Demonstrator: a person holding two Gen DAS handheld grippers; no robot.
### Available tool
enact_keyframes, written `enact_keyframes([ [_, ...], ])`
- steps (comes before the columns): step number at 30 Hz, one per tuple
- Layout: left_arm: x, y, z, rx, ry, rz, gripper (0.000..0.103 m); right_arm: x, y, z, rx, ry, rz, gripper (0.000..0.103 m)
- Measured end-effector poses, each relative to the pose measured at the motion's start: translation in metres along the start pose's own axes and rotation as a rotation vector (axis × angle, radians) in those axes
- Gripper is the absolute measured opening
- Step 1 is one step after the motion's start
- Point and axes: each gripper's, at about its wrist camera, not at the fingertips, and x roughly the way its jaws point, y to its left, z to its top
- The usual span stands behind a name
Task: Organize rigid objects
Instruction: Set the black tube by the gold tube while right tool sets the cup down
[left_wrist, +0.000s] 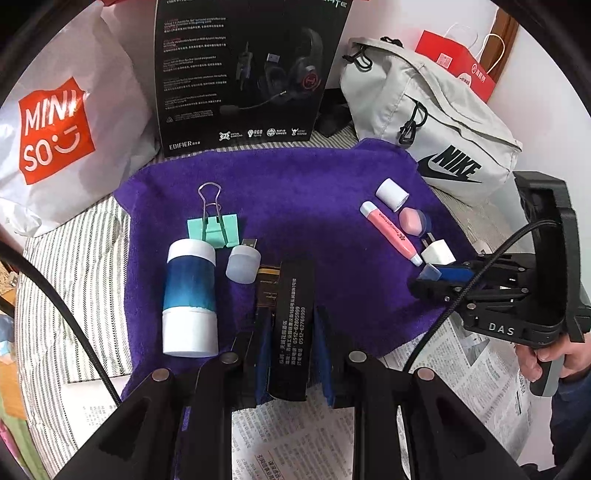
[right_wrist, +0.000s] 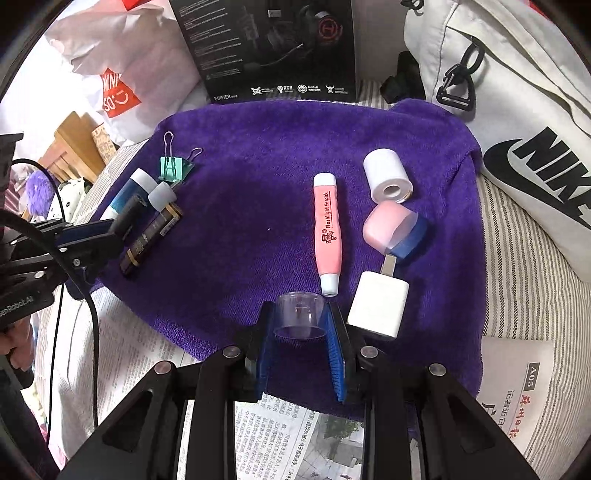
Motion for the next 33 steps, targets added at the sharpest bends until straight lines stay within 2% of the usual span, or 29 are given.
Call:
enact_keyframes([
  [12, 0.015, -0.001, 0.004, -0.002, 0.032, 0.003, 0.022, -0.015, -0.006, -0.007, 0.013, -0.022, 0.014, 0.037],
  [21, 0.032, -0.012, 0.012, 0.007, 0.056, 0.012, 0.021, -0.038, -0.012, -0.018, 0.031, -0.079, 0.013, 0.037],
  [28, 0.051, -0.024, 0.019, 0.050, 0.091, 0.050, 0.021, -0.044, -0.025, -0.025, 0.060, -0.086, 0.011, 0.038],
  [33, 0.050, -0.025, 0.019, 0.047, 0.091, 0.052, 0.021, -0.044, -0.029, -0.028, 0.072, -0.085, 0.012, 0.038],
])
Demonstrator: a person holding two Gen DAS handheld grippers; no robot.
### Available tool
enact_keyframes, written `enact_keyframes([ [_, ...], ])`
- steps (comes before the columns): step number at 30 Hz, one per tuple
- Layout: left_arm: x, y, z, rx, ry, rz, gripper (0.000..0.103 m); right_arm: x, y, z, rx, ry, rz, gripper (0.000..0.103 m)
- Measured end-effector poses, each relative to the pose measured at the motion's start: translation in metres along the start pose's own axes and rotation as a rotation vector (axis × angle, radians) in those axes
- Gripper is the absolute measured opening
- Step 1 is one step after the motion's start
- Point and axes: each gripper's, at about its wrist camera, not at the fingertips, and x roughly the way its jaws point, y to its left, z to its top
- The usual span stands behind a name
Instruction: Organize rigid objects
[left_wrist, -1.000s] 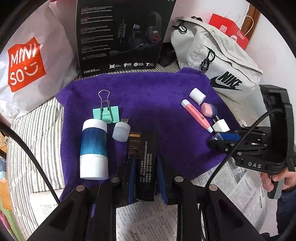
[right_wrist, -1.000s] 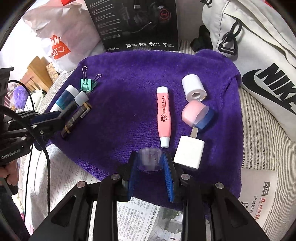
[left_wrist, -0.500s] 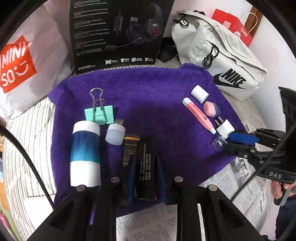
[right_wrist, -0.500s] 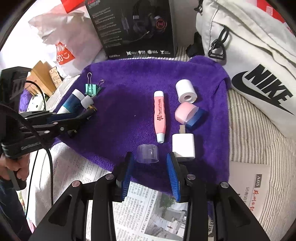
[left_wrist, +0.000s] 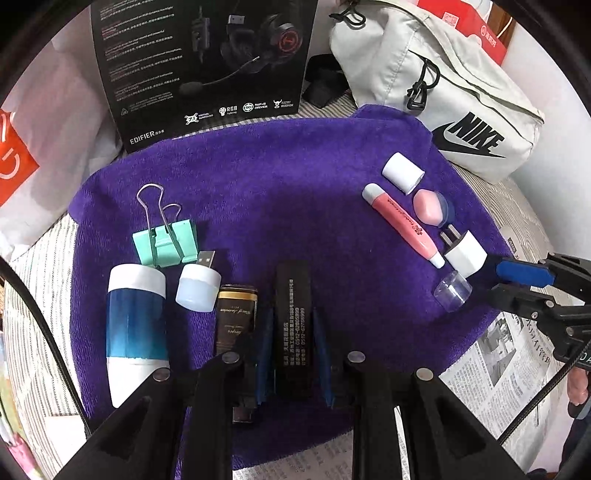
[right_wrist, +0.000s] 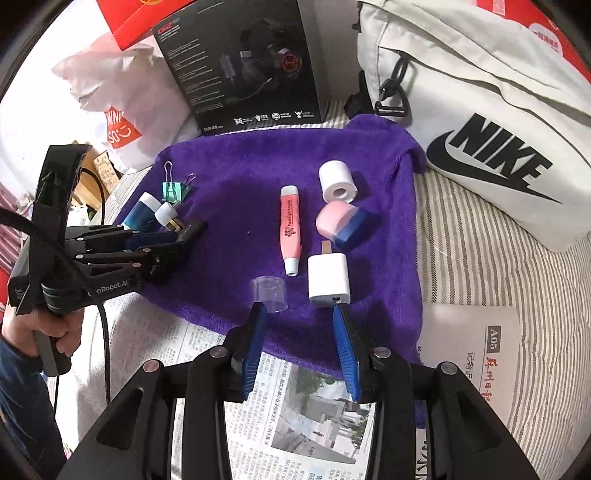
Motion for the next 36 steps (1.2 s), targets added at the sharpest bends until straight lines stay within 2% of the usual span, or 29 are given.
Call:
enact_keyframes([
  [7, -0.006, -0.001, -0.008, -0.010, 0.018, 0.008, 0.022, 0.002, -0.001, -0.003, 0.020, -0.009, 0.008, 0.038],
  [10, -0.011, 0.001, -0.014, -0.033, 0.021, -0.007, 0.025, 0.002, -0.001, -0.003, 0.025, -0.010, 0.009, 0.039],
  [13, -0.021, 0.000, -0.021, -0.039, 0.012, 0.015, 0.030, 0.004, -0.002, -0.003, 0.028, -0.008, 0.005, 0.041],
  [16, -0.035, 0.001, -0.026, -0.064, 0.004, 0.047, 0.040, 0.004, -0.002, -0.003, 0.035, -0.004, 0.007, 0.042],
  [18, -0.048, -0.001, -0.031, -0.072, -0.014, 0.060, 0.056, 0.002, -0.002, -0.003, 0.039, -0.005, 0.006, 0.042],
  [20, -0.059, -0.003, -0.036, -0.074, -0.026, 0.059, 0.067, -0.002, 0.000, -0.004, 0.030, -0.006, 0.000, 0.044],
  [22, -0.072, -0.007, -0.043, -0.075, -0.048, 0.072, 0.072, -0.009, 0.004, -0.007, 0.019, -0.014, -0.008, 0.044],
  [23, -0.077, -0.008, -0.046, -0.079, -0.052, 0.080, 0.078, -0.013, 0.005, -0.009, 0.018, -0.021, -0.005, 0.045],
  [24, -0.082, -0.010, -0.048, -0.085, -0.060, 0.090, 0.081, -0.019, 0.008, -0.011, 0.020, -0.031, 0.001, 0.051],
  [26, -0.093, -0.013, -0.054, -0.095, -0.082, 0.102, 0.084, -0.028, 0.012, -0.015, 0.018, -0.047, -0.002, 0.058],
  [31, -0.123, -0.022, -0.070, -0.132, -0.144, 0.134, 0.090, -0.047, 0.023, -0.028, 0.006, -0.060, -0.049, 0.058],
  [33, -0.134, -0.026, -0.076, -0.147, -0.170, 0.155, 0.095, -0.056, 0.027, -0.034, 0.004, -0.068, -0.060, 0.060],
  [35, -0.142, -0.030, -0.080, -0.160, -0.186, 0.174, 0.097, -0.067, 0.030, -0.040, 0.009, -0.075, -0.067, 0.066],
  [36, -0.147, -0.033, -0.083, -0.164, -0.194, 0.190, 0.097, -0.074, 0.031, -0.043, 0.014, -0.085, -0.074, 0.078],
])
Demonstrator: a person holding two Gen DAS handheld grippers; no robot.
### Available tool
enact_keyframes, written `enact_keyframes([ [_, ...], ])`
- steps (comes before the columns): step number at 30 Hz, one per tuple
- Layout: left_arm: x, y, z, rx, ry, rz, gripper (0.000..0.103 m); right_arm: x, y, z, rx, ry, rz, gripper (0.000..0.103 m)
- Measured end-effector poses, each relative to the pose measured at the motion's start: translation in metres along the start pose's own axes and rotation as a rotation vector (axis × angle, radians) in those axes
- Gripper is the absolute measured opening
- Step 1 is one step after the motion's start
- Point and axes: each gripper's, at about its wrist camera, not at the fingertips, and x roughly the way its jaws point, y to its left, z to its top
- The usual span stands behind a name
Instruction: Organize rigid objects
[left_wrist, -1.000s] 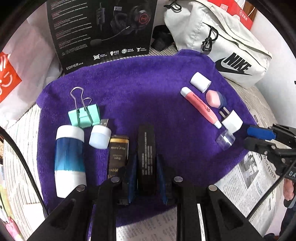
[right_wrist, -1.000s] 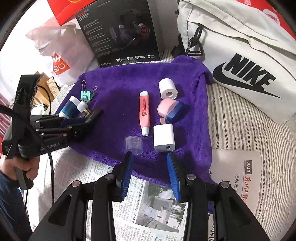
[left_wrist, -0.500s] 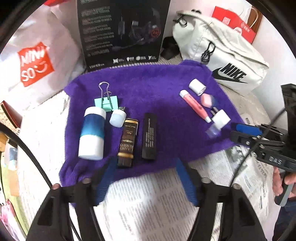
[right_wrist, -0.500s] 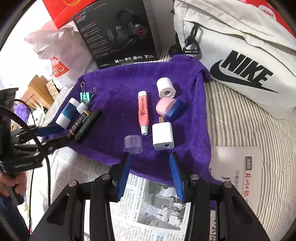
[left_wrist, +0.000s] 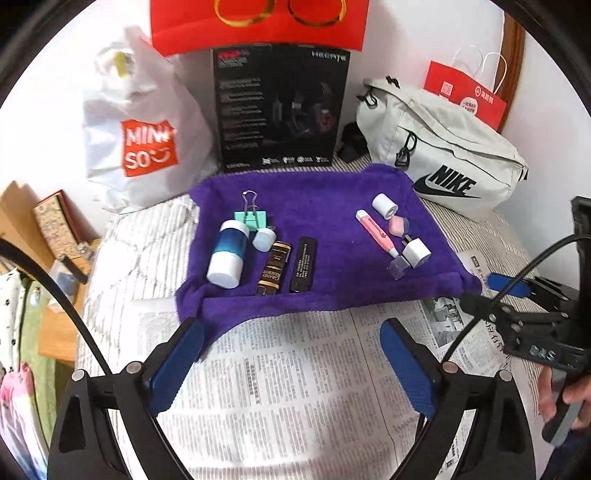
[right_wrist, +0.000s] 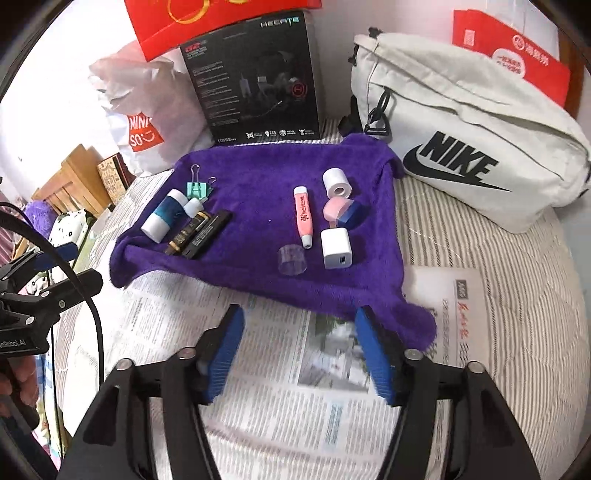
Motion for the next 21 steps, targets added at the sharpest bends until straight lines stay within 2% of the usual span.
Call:
enact_keyframes([
  [2, -0.007, -0.002, -0.003, -0.006, -0.011, 0.014, 0.098, -0.014, 0.002, -0.004, -0.002, -0.036, -0.019, 0.093],
  [4, -0.018, -0.002, -0.008, -0.031, -0.032, 0.013, 0.101, -0.029, 0.004, -0.007, -0.004, -0.061, -0.027, 0.096],
  [8, -0.030, -0.004, -0.013, -0.074, -0.044, -0.017, 0.103, -0.046, 0.006, -0.009, 0.009, -0.077, -0.052, 0.098],
  [10, -0.037, -0.006, -0.015, -0.076, -0.056, -0.003, 0.103, -0.053, 0.004, -0.011, 0.027, -0.074, -0.071, 0.102],
  [21, -0.056, -0.006, -0.024, -0.101, -0.059, 0.032, 0.103, -0.067, 0.001, -0.020, 0.041, -0.047, -0.128, 0.103],
])
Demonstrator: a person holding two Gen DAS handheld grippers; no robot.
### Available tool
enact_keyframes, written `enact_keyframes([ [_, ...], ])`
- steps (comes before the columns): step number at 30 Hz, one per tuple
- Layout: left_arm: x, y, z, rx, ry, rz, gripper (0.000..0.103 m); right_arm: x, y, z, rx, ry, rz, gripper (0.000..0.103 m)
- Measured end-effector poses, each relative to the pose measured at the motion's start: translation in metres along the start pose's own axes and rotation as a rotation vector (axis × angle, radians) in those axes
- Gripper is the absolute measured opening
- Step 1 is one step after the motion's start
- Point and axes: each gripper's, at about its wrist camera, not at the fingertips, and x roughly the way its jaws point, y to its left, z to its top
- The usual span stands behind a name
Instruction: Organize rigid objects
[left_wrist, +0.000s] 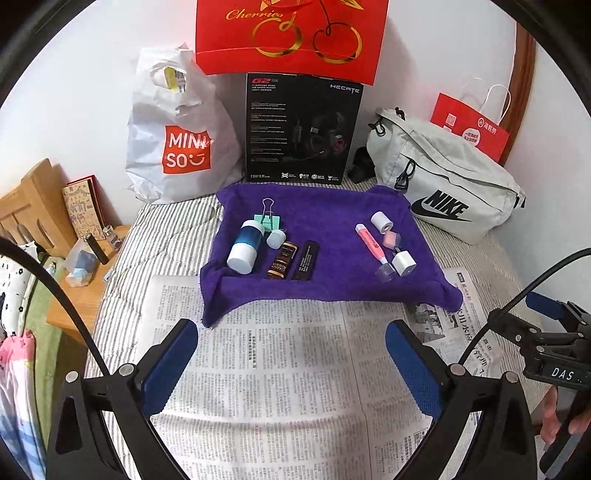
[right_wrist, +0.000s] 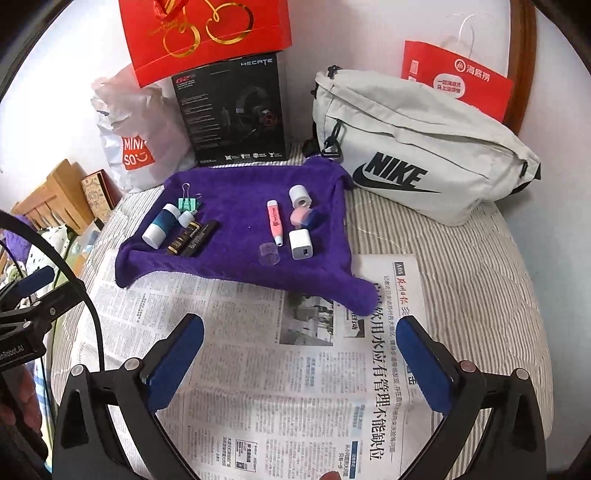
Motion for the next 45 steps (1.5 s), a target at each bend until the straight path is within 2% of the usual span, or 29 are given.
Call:
enact_keyframes([
  [14, -0.015, -0.002, -0.004, 0.024, -0.008, 0.020, 0.103, -0.011, 0.003, -0.003, -0.002, -0.005, -0.006, 0.103],
  [20, -0.019, -0.002, -0.005, 0.029, -0.011, 0.004, 0.103, -0.014, 0.008, -0.004, -0.010, -0.008, -0.005, 0.103],
  [45, -0.020, -0.001, -0.005, 0.035, -0.008, 0.028, 0.103, -0.019, 0.001, -0.005, 0.005, -0.009, -0.019, 0.103],
])
